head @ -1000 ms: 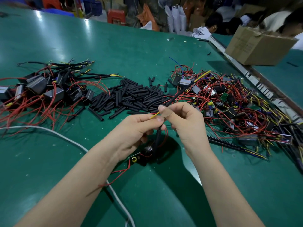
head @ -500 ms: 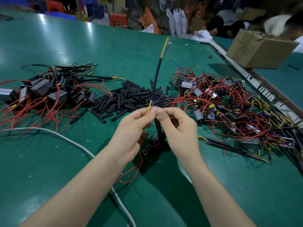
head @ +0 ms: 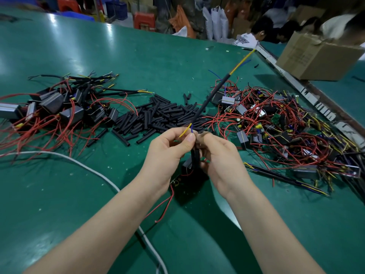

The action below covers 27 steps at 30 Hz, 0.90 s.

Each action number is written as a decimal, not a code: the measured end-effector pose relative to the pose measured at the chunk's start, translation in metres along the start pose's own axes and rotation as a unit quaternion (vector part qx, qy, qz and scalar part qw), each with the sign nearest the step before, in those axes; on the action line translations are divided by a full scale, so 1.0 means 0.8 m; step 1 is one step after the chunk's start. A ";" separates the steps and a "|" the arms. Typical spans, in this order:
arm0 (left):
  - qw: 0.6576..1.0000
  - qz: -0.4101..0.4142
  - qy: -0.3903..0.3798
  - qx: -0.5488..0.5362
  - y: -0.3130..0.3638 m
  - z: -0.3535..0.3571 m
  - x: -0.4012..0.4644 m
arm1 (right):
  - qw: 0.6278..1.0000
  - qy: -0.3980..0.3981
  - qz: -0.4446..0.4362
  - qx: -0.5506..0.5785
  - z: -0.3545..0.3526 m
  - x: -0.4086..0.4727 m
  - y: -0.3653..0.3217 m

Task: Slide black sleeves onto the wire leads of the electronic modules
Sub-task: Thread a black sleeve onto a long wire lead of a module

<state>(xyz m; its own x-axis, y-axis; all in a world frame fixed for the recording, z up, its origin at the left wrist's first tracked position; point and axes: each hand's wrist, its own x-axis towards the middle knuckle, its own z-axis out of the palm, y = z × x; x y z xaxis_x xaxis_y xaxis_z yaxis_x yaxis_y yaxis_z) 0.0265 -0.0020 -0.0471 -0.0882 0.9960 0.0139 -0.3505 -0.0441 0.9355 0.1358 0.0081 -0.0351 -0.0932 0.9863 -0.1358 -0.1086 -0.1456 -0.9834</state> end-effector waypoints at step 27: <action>0.998 -0.027 0.028 -0.057 0.005 -0.003 0.004 | 0.988 0.037 -0.134 -0.062 0.018 -0.010 0.011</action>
<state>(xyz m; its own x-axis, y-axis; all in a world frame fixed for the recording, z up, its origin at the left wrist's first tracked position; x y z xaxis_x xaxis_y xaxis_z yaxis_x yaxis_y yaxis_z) 0.0227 0.0008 -0.0442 -0.1166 0.9915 -0.0579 -0.4601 -0.0023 0.8879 0.1216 -0.0019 -0.0408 -0.0041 0.9917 0.1286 0.0031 0.1286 -0.9917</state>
